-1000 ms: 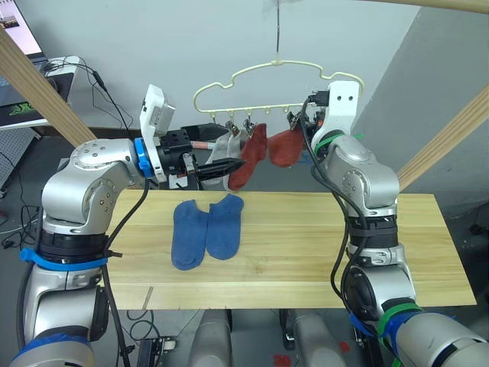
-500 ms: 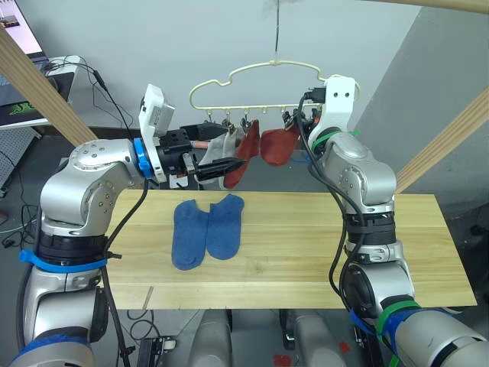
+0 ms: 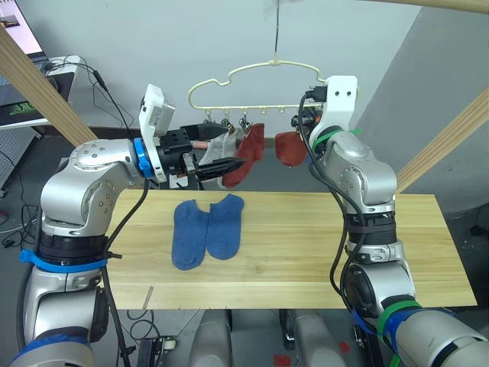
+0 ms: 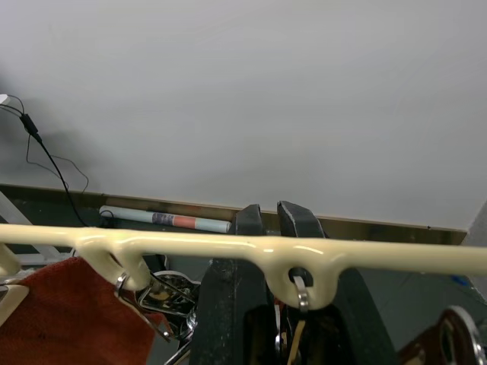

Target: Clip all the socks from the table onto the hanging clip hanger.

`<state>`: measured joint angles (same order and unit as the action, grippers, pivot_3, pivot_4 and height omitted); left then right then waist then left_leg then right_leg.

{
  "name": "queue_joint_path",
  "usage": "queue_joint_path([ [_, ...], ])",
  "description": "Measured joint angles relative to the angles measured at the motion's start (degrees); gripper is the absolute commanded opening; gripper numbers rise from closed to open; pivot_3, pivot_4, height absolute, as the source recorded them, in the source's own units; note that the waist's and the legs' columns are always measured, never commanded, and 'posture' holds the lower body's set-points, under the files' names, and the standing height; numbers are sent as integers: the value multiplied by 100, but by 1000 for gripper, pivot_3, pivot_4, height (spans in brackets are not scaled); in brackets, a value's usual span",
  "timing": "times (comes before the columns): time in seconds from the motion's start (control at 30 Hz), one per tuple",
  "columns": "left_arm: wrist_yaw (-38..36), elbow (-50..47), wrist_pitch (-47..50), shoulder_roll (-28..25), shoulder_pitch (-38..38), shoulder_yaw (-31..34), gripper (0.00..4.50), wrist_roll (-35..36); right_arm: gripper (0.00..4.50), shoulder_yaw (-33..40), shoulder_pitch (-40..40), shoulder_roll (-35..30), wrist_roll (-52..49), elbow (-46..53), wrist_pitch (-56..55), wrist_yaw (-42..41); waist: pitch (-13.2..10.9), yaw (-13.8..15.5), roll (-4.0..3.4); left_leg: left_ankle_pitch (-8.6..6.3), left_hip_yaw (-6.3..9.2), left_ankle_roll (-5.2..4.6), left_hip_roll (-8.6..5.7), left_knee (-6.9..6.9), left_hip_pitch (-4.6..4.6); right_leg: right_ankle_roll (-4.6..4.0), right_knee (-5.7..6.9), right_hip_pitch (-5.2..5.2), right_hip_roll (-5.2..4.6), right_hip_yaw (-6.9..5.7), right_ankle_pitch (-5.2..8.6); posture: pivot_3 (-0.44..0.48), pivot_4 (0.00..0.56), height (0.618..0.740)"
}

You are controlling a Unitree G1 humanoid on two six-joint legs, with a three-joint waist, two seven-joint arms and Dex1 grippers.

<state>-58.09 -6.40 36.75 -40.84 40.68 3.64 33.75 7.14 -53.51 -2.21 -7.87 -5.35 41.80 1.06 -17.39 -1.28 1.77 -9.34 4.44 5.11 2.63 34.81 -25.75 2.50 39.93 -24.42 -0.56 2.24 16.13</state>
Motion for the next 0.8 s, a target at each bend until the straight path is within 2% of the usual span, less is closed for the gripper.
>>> queue_joint_path([
  [0.23, 129, -38, 196, -215, -213, -287, 4500, -352, 18, 3, -14, -47, 0, 1, -5, 50, 0, -10, 0, 0, -2, 0, 0, -4, 1, 0, -1, 0, 0, 3, 0, 146, 287, 740],
  [0.4, 335, -114, 198, -390, -880, -1042, 4500, -1096, 18, -2, -18, -62, -1, 51, 45, 60, -2, -2, -3, 0, -3, 0, 1, -10, -1, -1, -4, -6, 0, 3, 1, 132, 292, 740],
  [0.63, 1382, 544, -752, 362, -1553, -1452, 4500, -2238, 18, -6, -17, -10, -3, 137, 173, 122, -2, 25, -4, 0, -6, 0, 0, -10, -1, -2, -3, -9, 0, 7, 1, 117, 299, 740],
  [0.67, 1564, 834, -892, 609, -1564, -1463, 4500, -2377, 18, -4, -17, -8, -4, 164, 204, 137, -3, 34, -5, 0, -6, 0, 1, -10, -2, -2, -3, -10, 0, 6, 1, 117, 299, 740],
  [0.8, 1991, 1686, -1374, 1070, -1423, -1559, 4500, -2814, 18, -12, -15, 0, -7, 220, 285, 154, -3, 55, -4, 0, -6, 0, 1, -8, -2, -2, -1, -11, 0, 6, 1, 101, 303, 740],
])
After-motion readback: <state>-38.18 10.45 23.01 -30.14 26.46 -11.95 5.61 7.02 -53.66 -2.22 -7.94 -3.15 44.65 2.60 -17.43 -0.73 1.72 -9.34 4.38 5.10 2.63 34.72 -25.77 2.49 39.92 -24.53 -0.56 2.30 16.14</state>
